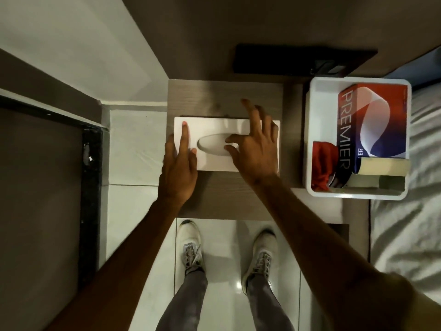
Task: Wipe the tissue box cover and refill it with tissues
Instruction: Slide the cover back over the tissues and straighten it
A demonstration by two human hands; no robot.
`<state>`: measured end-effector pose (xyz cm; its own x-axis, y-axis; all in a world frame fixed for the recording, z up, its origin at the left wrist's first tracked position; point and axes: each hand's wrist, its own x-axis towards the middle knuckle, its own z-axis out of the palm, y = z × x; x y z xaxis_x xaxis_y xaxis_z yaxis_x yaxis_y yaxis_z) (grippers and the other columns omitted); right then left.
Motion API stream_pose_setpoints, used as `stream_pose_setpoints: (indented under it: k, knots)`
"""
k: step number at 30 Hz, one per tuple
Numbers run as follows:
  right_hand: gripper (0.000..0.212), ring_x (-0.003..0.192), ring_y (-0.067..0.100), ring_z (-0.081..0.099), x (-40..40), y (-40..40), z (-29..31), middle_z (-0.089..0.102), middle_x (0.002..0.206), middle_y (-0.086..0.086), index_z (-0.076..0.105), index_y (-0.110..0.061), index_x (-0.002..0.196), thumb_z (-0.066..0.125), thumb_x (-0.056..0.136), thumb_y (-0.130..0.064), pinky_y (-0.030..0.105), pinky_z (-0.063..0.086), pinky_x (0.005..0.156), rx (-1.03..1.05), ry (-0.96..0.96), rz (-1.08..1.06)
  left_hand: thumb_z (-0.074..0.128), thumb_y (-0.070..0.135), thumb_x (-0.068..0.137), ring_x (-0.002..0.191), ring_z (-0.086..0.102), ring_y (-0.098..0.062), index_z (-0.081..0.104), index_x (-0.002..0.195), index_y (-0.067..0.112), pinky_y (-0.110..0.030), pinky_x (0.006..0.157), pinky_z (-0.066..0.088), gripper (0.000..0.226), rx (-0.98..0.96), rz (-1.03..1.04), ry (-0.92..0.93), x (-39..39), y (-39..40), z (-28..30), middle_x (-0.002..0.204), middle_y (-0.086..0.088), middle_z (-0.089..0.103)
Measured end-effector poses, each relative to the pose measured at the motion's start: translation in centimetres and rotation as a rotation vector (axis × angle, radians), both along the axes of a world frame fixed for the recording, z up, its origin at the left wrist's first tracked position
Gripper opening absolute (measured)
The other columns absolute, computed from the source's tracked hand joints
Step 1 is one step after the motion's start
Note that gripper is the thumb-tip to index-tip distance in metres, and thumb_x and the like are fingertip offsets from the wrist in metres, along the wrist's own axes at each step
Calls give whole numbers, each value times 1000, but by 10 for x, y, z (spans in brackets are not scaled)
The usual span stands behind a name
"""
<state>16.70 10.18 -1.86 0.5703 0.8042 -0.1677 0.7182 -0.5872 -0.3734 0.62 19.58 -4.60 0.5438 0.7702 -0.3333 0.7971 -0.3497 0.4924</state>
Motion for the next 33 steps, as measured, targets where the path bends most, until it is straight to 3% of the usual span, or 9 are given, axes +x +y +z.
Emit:
stream_pose_setpoints:
  k: [2,7,13,17,20,26,33]
  knots:
    - [13,157,31,7,-1,11,-10,17,170,-2,79,-32,91,83,79,-35,53,12,126,-71,18,32,33,41,108,145,40,-37,3,160,36,-58,105,50,61,6,-10,-23,-3,1,-3,164,-10,21]
    - [17,156,34,11,5,25,-16,19,169,0,80,-25,89,85,76,-35,56,16,124,-191,-47,115,31,41,109,148,35,-32,5,161,35,-54,110,47,59,-1,-16,-70,-8,1,-4,165,-8,23]
    - [18,151,33,27,4,28,-22,37,160,2,80,-20,81,85,73,-34,54,21,123,-163,-95,153,25,43,106,145,40,-34,16,162,23,-51,107,48,60,59,-26,-32,-4,-2,-5,161,-16,32]
    - [16,149,33,30,4,26,-13,41,158,4,81,-20,85,85,75,-31,54,22,123,-124,-106,200,30,41,107,145,40,-33,13,162,25,-50,108,47,59,53,-29,-44,-6,-1,-8,161,-15,30]
    - [13,147,35,33,5,15,2,43,156,7,80,-20,89,80,81,-31,55,28,120,-37,-109,141,35,40,107,145,39,-31,9,162,28,-51,110,45,62,23,-19,-55,-5,0,-10,162,-13,28]
    - [16,137,26,45,14,6,18,48,147,3,74,-21,102,70,91,-32,44,44,109,97,-25,-45,35,41,106,150,31,-32,6,162,30,-50,117,37,64,27,-5,-13,-2,-1,-10,166,-11,21]
    - [21,125,22,55,11,8,7,54,138,4,72,-16,108,67,94,-31,43,56,98,128,28,-83,38,38,106,152,28,-33,5,162,32,-51,116,38,65,14,-4,-28,-2,-1,-13,166,-11,19]
